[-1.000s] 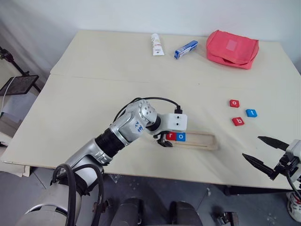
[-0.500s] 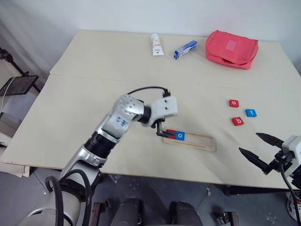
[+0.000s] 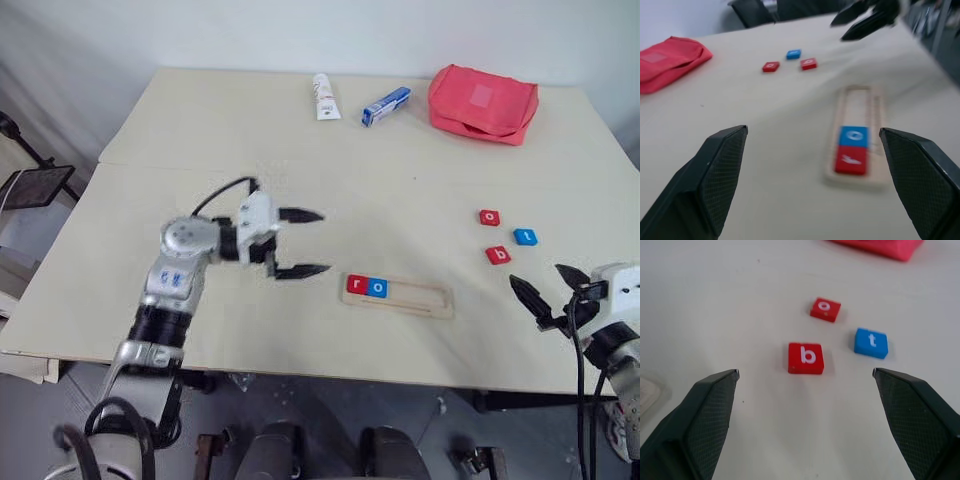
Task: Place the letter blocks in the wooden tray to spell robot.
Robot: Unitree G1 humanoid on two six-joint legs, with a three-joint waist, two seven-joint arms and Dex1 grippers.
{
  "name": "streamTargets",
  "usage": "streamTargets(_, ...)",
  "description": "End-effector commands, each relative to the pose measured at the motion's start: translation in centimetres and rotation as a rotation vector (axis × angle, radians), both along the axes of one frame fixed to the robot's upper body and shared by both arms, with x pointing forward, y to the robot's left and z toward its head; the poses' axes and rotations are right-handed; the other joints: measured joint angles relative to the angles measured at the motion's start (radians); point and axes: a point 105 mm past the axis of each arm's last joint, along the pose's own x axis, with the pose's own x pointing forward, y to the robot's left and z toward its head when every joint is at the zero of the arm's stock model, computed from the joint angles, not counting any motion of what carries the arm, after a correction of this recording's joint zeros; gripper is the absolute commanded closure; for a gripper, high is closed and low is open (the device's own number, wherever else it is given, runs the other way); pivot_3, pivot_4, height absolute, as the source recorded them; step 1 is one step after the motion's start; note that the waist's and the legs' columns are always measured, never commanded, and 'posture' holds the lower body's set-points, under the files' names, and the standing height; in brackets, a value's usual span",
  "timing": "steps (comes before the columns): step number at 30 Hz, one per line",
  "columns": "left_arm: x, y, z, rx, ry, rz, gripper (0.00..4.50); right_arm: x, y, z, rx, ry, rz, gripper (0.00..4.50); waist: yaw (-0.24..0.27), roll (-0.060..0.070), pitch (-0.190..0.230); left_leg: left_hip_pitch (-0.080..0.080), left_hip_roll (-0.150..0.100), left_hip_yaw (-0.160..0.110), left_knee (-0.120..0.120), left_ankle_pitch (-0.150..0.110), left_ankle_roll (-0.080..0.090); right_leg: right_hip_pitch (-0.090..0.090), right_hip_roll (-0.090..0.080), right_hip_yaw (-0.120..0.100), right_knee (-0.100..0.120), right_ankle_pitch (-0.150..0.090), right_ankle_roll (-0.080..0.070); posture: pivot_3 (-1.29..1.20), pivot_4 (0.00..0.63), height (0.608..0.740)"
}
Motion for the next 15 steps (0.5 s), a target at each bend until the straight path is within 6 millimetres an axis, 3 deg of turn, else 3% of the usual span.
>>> streamTargets(1,-1.0,0.5,-0.1,-0.051,-0.065,-0.021,0.02,0.4,0.4,1.1,-0.098,-0.014,-0.079,0.0,0.005,0.0,0.0,0.0,0.0,0.0,0.0,0.0,0.0,0.0,0.0,0.0,0.0,0.0,0.0,0.0,0.15,0.74)
streamTargets(9,-1.8,1.7,-2.0,-0.083,-0.037,-0.052,0.02,0.3,1.4,0.4,-0.027,0.048,-0.145,0.0,0.003,0.0,0.0,0.0,-0.001,-0.001,0.0,0.0,0.0,0.0,0.0,0.0,0.0,0.0,0.0,0.0,0.15,0.74)
streamTargets(15,-1.8,1.5,-2.3,-0.075,-0.037,-0.069,0.02,0.2,1.9,1.4,-0.008,0.02,-0.115,0.0,0.002,0.0,0.0,0.0,0.0,0.0,0.0,0.0,0.0,0.0,0.0,0.001,0.0,0.0,0.0,0.0,0.15,0.74)
